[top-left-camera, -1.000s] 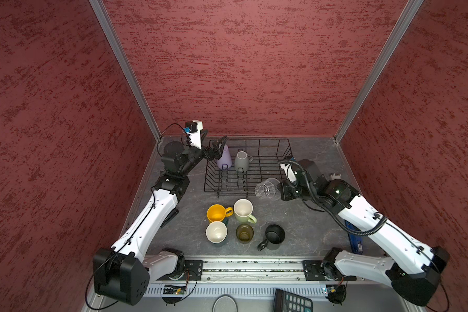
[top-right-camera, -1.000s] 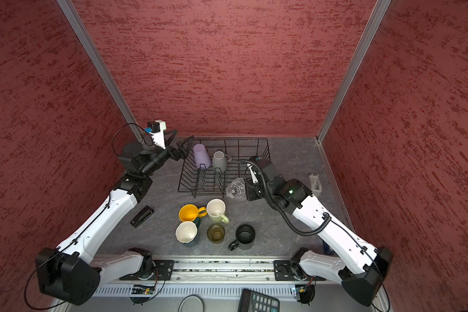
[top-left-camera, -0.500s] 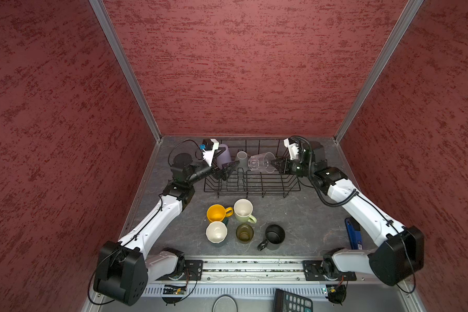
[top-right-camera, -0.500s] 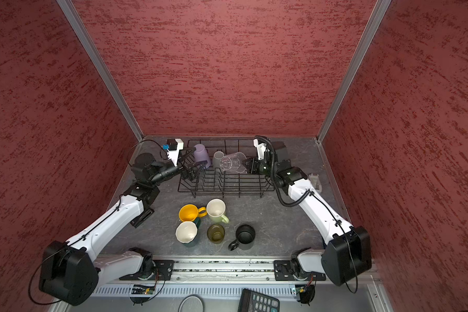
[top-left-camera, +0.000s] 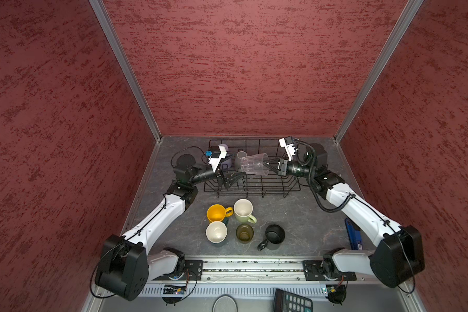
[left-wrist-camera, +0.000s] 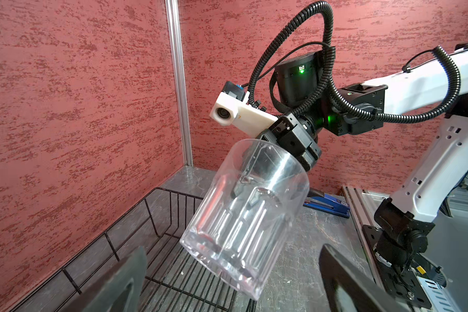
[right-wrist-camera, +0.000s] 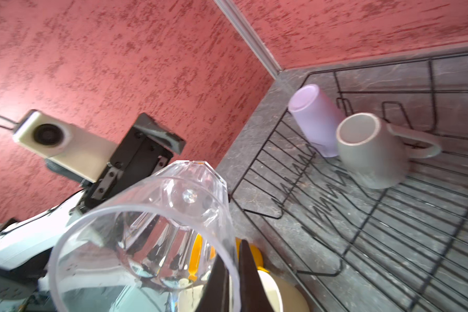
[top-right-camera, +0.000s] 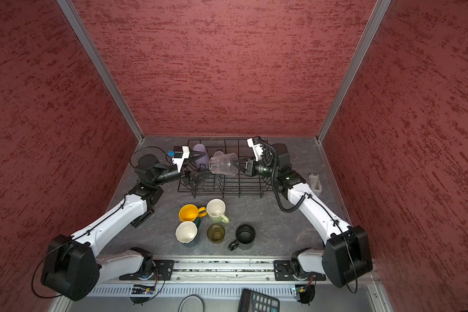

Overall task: Load cups into a dish rack
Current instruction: Pick up the cup from the center of the table.

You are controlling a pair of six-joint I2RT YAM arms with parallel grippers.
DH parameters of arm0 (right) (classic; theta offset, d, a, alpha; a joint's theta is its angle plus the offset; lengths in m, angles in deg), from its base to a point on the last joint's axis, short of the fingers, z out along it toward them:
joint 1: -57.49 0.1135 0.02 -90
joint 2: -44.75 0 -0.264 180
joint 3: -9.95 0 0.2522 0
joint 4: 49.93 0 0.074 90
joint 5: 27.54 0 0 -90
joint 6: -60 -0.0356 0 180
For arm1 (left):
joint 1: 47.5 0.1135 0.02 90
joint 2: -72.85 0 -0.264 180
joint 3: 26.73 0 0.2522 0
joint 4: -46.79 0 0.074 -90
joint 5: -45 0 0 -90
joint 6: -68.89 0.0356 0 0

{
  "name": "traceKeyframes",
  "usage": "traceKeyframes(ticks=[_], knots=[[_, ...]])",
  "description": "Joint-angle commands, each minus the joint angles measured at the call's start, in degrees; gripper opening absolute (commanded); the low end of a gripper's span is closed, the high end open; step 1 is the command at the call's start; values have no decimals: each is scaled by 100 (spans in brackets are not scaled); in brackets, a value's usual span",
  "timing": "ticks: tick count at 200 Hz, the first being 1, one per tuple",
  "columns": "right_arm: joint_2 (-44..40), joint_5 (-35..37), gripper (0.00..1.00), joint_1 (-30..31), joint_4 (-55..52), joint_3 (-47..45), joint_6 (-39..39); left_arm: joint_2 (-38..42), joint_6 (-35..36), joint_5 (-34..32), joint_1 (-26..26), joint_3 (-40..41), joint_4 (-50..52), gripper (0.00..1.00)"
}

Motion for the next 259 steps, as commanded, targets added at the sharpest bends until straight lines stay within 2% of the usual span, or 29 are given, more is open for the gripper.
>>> traceKeyframes(ticks=[1,37,200,259], knots=[[-204,-697,0,-19,909,-23,-272,-122,95,438,23,-27,-260,100],[-185,-908,0,-10,1537,-163,-700,-224,92,704,21,-135,-367,100],[187,-963,0,368,2167,-130,-1153,-714,-22,625,-371,-645,-772,100],[378,-1002,0,480,2455,-169,-1379,-826,-48,660,-426,-729,-783,95]])
